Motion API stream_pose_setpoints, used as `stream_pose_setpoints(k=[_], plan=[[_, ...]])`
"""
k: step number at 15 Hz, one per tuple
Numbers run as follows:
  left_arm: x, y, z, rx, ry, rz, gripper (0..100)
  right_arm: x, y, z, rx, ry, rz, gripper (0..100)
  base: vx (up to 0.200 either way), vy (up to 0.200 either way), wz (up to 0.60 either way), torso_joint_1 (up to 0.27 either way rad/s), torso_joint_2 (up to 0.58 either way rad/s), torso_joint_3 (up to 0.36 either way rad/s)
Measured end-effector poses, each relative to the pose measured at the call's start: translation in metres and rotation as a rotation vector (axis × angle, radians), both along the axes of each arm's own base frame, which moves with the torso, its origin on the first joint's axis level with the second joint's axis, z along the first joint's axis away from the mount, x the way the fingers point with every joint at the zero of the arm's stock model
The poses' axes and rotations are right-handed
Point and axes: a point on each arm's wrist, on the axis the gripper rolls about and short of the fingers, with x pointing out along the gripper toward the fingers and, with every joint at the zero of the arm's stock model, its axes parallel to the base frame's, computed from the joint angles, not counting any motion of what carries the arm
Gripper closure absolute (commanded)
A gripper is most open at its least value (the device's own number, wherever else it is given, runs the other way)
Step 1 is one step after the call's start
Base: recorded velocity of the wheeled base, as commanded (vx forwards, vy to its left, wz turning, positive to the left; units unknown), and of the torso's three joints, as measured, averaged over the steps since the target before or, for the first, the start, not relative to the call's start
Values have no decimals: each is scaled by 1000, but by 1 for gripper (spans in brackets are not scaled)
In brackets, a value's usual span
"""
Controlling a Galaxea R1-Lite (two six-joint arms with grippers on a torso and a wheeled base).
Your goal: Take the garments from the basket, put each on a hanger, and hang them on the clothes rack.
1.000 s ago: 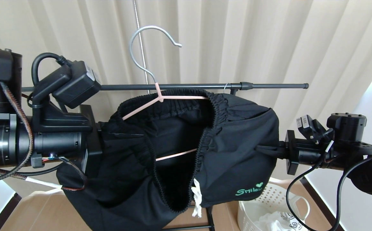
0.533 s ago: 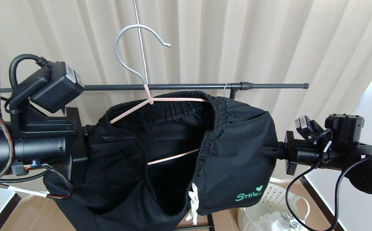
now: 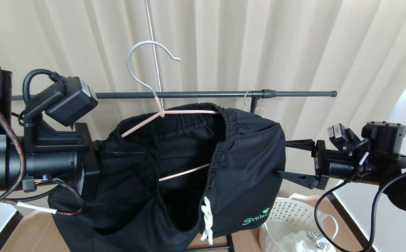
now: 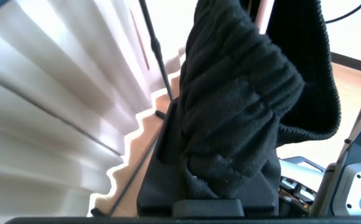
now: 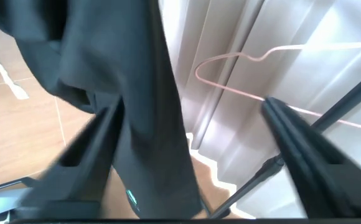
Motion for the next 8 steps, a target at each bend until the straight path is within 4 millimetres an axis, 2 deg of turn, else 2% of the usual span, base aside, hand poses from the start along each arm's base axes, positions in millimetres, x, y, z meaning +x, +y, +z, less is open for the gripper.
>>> stream_pose_setpoints(k=[4,8], plan=[[20,8,-23,68,77,125,100,-12,0,18,3,-54,0,0,0,0,0,0,0,0],[37,7,-51,159,161,210,100,-17,-1,25,2,-80,-5,0,0,0,0,0,0,0]])
